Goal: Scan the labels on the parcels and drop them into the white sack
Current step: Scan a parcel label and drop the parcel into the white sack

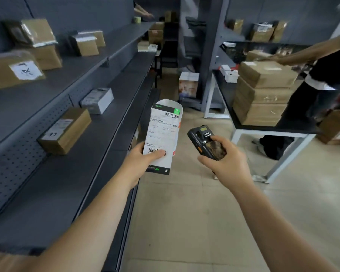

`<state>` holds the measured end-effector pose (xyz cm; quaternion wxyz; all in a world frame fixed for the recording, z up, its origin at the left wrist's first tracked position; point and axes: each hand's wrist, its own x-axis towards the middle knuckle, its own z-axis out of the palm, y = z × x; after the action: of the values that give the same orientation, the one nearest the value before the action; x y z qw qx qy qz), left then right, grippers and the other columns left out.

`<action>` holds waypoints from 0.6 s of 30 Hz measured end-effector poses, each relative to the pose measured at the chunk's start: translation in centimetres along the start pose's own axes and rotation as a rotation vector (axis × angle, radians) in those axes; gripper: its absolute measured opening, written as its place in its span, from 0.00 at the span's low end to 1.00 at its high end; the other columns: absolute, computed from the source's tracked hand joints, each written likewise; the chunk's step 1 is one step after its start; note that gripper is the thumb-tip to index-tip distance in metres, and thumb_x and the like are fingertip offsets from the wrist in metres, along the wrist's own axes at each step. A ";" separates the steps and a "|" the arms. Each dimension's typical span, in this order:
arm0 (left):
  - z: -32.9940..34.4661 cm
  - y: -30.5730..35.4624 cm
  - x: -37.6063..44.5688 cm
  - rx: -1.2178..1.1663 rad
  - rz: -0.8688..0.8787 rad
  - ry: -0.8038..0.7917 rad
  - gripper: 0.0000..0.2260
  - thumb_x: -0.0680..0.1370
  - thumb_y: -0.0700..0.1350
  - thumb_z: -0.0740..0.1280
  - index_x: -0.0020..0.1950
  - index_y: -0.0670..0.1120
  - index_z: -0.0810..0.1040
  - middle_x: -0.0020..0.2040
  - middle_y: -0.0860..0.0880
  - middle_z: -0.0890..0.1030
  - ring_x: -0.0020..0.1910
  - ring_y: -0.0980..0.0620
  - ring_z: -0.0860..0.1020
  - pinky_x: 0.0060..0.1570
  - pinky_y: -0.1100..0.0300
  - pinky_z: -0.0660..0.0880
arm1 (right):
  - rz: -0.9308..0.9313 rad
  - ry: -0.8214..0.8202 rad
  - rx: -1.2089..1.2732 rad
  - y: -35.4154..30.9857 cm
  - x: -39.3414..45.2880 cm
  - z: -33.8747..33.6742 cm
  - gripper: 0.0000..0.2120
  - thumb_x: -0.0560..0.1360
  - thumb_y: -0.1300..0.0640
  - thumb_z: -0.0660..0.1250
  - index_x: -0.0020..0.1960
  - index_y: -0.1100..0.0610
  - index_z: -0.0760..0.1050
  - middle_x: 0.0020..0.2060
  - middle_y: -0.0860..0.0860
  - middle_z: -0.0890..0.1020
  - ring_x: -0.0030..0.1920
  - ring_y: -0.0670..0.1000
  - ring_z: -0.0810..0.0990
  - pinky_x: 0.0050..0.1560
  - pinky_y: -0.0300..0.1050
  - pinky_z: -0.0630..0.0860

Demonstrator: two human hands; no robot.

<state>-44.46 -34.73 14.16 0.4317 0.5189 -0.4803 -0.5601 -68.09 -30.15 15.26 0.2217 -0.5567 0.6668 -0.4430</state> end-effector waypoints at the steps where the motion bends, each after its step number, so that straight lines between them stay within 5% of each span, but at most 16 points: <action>1: 0.4 0.5 1.6 0.000 0.006 0.000 0.12 0.75 0.41 0.74 0.56 0.53 0.80 0.49 0.56 0.86 0.50 0.57 0.84 0.47 0.61 0.77 | -0.003 0.000 -0.009 0.2 1.5 -0.1 0.29 0.62 0.42 0.78 0.61 0.40 0.75 0.48 0.35 0.79 0.48 0.40 0.79 0.45 0.42 0.78; 7: 2.6 1.2 10.4 0.010 0.010 0.005 0.12 0.75 0.41 0.74 0.56 0.53 0.79 0.49 0.57 0.86 0.49 0.58 0.84 0.47 0.61 0.77 | -0.001 0.005 -0.054 2.9 10.2 0.7 0.27 0.65 0.49 0.79 0.62 0.41 0.76 0.48 0.37 0.79 0.49 0.41 0.77 0.43 0.28 0.68; 13: 5.9 1.4 21.2 0.029 -0.021 0.065 0.15 0.74 0.41 0.74 0.60 0.49 0.79 0.52 0.54 0.85 0.52 0.55 0.83 0.47 0.61 0.77 | -0.025 -0.030 -0.022 7.1 21.4 2.0 0.28 0.65 0.46 0.79 0.64 0.41 0.74 0.52 0.39 0.79 0.52 0.43 0.78 0.51 0.40 0.75; 18: 9.8 4.5 30.7 0.053 -0.002 0.109 0.10 0.74 0.41 0.74 0.51 0.53 0.80 0.46 0.57 0.86 0.48 0.58 0.83 0.41 0.65 0.77 | -0.055 -0.035 -0.012 9.8 32.3 1.9 0.29 0.65 0.47 0.79 0.64 0.42 0.75 0.54 0.42 0.80 0.54 0.45 0.78 0.54 0.44 0.77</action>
<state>-57.03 -64.73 13.45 0.4426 0.5605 -0.4703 -0.5184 -81.02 -61.23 12.45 0.2175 -0.5838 0.6501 -0.4350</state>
